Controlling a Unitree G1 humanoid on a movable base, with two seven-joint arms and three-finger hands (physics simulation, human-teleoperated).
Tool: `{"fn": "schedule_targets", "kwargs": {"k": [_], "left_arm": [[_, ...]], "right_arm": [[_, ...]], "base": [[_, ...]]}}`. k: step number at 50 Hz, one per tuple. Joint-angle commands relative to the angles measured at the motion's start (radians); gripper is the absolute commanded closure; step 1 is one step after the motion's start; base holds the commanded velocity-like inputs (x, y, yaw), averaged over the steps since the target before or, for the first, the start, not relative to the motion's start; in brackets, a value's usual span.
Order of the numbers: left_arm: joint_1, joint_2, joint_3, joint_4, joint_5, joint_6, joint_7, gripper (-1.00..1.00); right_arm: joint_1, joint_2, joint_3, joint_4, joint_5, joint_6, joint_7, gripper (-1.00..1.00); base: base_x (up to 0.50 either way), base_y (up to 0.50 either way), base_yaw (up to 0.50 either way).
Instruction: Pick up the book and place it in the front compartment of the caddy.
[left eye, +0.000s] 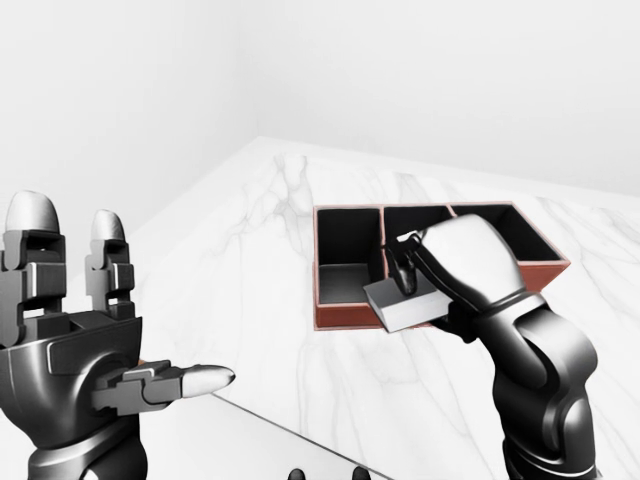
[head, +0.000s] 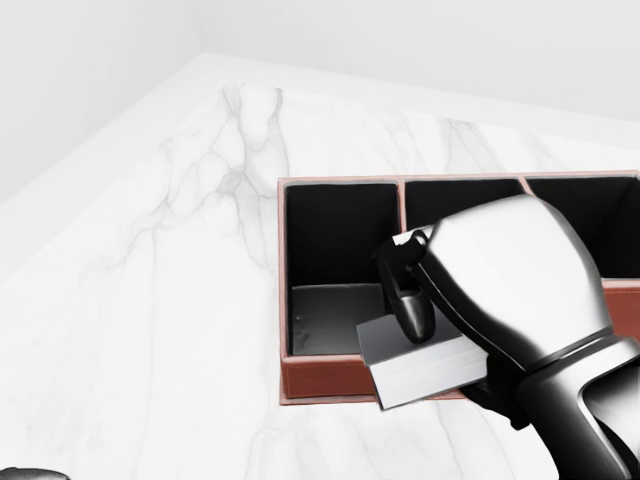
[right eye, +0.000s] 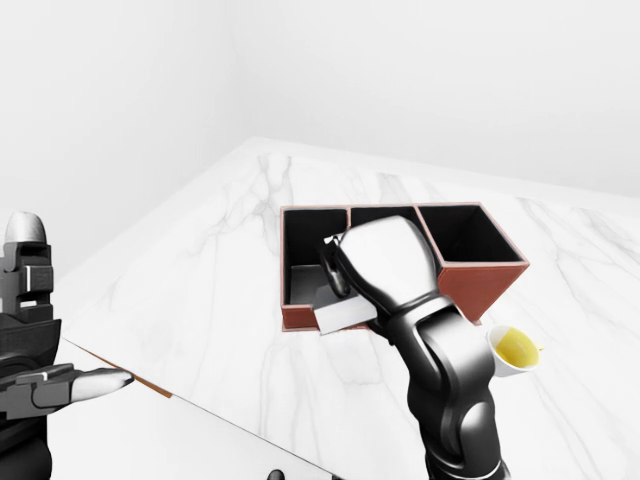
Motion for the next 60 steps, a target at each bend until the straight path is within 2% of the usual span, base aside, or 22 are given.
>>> {"fn": "schedule_targets", "kwargs": {"k": [1,20,28,39,45,52,56,60], "left_arm": [[-0.035,-0.002,-0.04,0.124,0.061,0.0,0.014,-1.0],[-0.035,-0.001,-0.04,0.124,0.061,0.0,0.014,-1.0],[-0.029,-0.005,-0.027,0.118,0.049,0.0,0.01,-1.0],[-0.018,-0.013,-0.017,0.105,0.043,0.0,0.0,-1.0],[-0.018,-0.014,-0.016,0.105,0.043,0.0,0.0,-1.0],[-0.015,-0.014,-0.017,0.108,0.042,0.0,-0.003,-1.0],[-0.018,-0.013,-0.012,0.106,0.038,0.0,-0.002,-1.0],[-0.014,-0.016,-0.008,0.105,0.036,0.0,-0.004,-1.0]], "right_arm": [[-0.043,-0.034,0.021,-0.014,0.007,0.0,0.0,1.0],[-0.043,-0.034,0.021,-0.014,0.007,0.0,0.0,1.0],[-0.156,-0.107,0.029,0.028,0.024,0.0,0.0,1.0],[-0.313,-0.063,-0.046,0.197,0.025,0.0,0.0,1.0],[-0.385,-0.024,-0.114,0.31,-0.001,0.0,0.0,1.0],[-0.513,-0.038,-0.148,0.451,-0.027,0.0,0.0,1.0],[-0.54,-0.04,-0.151,0.483,-0.022,0.0,0.0,1.0],[-0.644,-0.073,-0.155,0.628,0.01,0.0,0.0,1.0]], "base": [[0.0,0.0,0.0],[0.0,0.0,0.0],[0.0,0.0,0.0],[0.0,0.0,0.0],[0.0,0.0,0.0],[0.0,0.0,0.0],[0.0,0.0,0.0],[0.0,0.0,0.0]]}}
